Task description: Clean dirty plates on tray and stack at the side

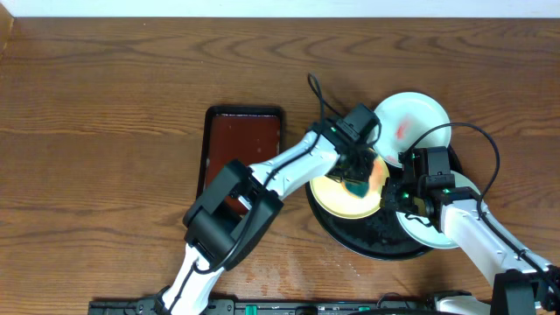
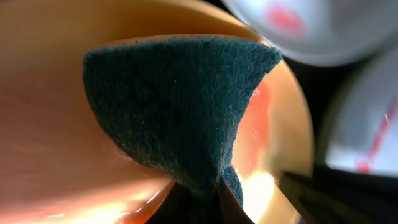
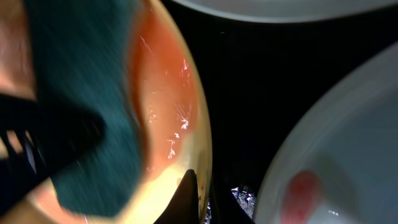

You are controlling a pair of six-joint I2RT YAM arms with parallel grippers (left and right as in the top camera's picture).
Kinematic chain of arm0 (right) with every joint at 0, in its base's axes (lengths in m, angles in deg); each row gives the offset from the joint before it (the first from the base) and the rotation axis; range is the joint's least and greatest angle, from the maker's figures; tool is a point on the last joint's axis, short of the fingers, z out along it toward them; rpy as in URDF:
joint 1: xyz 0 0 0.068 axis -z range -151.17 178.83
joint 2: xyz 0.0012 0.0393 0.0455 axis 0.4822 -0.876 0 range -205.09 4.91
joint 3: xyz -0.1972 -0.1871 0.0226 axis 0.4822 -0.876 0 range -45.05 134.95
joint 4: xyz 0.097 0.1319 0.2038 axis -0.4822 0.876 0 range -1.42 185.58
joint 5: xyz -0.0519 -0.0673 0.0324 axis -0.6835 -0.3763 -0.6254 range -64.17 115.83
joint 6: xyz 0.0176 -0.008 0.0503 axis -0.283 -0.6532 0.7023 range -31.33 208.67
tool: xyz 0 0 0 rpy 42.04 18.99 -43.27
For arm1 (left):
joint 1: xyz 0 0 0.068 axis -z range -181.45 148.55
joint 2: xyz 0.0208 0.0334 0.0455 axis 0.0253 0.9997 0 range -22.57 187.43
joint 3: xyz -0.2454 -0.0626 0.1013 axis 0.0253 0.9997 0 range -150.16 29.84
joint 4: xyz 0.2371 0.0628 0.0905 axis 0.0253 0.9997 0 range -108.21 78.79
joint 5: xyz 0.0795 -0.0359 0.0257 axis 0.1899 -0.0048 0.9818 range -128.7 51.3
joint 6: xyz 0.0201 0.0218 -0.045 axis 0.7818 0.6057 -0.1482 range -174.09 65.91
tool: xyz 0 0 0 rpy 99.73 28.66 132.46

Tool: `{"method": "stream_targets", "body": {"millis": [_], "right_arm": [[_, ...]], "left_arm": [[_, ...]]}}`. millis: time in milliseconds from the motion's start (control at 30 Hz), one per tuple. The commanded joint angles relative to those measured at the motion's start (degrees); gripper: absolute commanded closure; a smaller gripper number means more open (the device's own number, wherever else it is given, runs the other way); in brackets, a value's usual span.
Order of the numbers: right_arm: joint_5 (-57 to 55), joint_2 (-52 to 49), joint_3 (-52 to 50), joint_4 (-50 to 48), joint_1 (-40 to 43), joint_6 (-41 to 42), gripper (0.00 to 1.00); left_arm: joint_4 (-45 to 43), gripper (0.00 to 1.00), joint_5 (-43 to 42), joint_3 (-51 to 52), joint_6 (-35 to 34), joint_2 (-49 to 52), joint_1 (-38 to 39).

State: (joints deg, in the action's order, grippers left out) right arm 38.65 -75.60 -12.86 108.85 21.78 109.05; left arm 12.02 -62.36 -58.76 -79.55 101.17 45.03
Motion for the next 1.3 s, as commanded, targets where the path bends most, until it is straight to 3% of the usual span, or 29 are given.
{"method": "stream_targets", "body": {"millis": [0,233,433,667,1000,1100,1267], "right_arm": [[-0.6,-0.1,0.1,0.1,-0.2,-0.7,0.96],[-0.6,-0.1,0.1,0.1,-0.2,-0.7,0.96],[-0.6,-0.1,0.1,0.1,-0.2,-0.7,0.97],[-0.6,-0.1,0.1,0.1,-0.2,-0.7,0.97],[-0.6,-0.1,0.1,0.1,-0.2,-2.3,0.92],[-0.6,-0.1,0.1,-0.2,-0.2,-4.4,0.99],[-0.5,0.7,1.7,2.4,-0.2,-4.3,0.99]], "left_arm": [[1.7,0.93,-7.0,0.2,1.9,2.2,3.3],[7.1,0.93,-5.4,0.2,1.8,2.1,0.5],[15.1,0.92,14.6,-0.2,-0.1,0.4,-3.9],[18.0,0.93,28.8,-0.3,-0.1,-5.9,-6.7],[23.1,0.92,29.1,-0.3,0.2,-20.5,-8.1],[25.6,0.93,29.4,-0.2,0.6,-22.8,-11.3],[26.6,0.92,29.1,3.3,1.3,-22.3,-18.4]]}}
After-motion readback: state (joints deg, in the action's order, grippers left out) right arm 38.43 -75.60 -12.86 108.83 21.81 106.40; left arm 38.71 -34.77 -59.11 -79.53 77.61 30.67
